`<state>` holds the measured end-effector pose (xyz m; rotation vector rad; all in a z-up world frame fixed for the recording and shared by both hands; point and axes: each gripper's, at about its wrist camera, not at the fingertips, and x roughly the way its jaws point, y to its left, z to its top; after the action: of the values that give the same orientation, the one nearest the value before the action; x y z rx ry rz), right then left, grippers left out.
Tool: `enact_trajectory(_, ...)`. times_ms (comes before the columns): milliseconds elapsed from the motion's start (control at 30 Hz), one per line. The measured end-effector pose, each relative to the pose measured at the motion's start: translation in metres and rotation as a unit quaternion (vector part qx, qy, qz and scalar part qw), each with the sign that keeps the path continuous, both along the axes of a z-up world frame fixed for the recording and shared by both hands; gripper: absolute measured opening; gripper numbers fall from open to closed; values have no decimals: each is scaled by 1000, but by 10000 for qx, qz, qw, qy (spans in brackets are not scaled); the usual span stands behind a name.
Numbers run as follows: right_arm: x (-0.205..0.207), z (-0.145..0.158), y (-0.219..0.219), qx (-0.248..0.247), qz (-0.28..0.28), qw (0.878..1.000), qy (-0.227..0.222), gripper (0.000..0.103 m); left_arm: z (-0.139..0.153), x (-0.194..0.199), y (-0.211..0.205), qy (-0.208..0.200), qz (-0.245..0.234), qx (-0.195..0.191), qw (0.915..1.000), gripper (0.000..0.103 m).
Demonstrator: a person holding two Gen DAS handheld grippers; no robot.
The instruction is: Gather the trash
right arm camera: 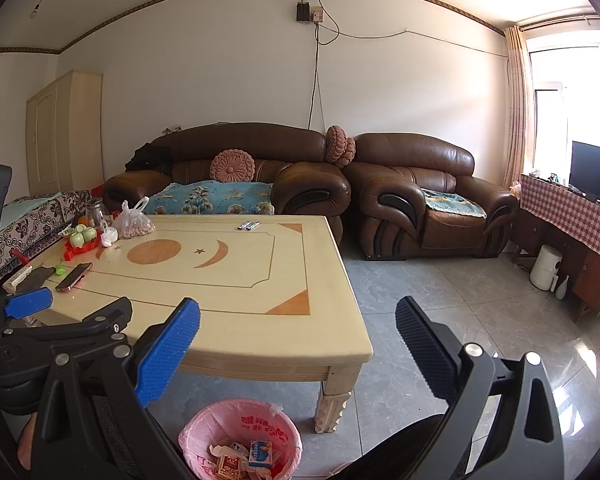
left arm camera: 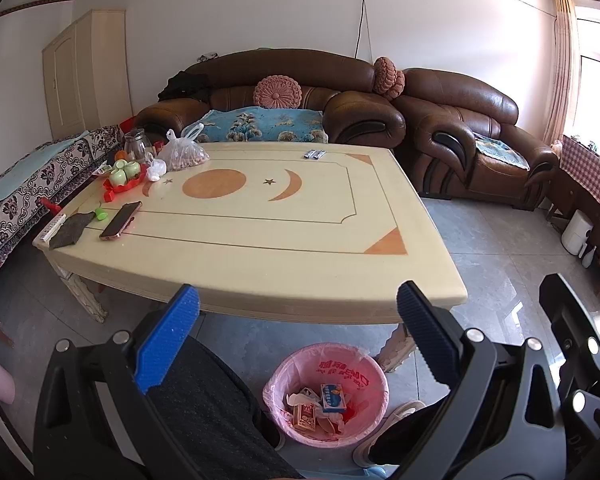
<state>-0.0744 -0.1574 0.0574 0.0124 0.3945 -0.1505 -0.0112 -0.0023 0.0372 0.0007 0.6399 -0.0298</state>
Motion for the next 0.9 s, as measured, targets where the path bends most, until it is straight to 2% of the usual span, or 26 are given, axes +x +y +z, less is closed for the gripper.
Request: enact_trajectory(900, 0, 1, 2, 5, 12, 10000, -2, 96, 0, -4, 0, -57, 4, 40, 10000, 97)
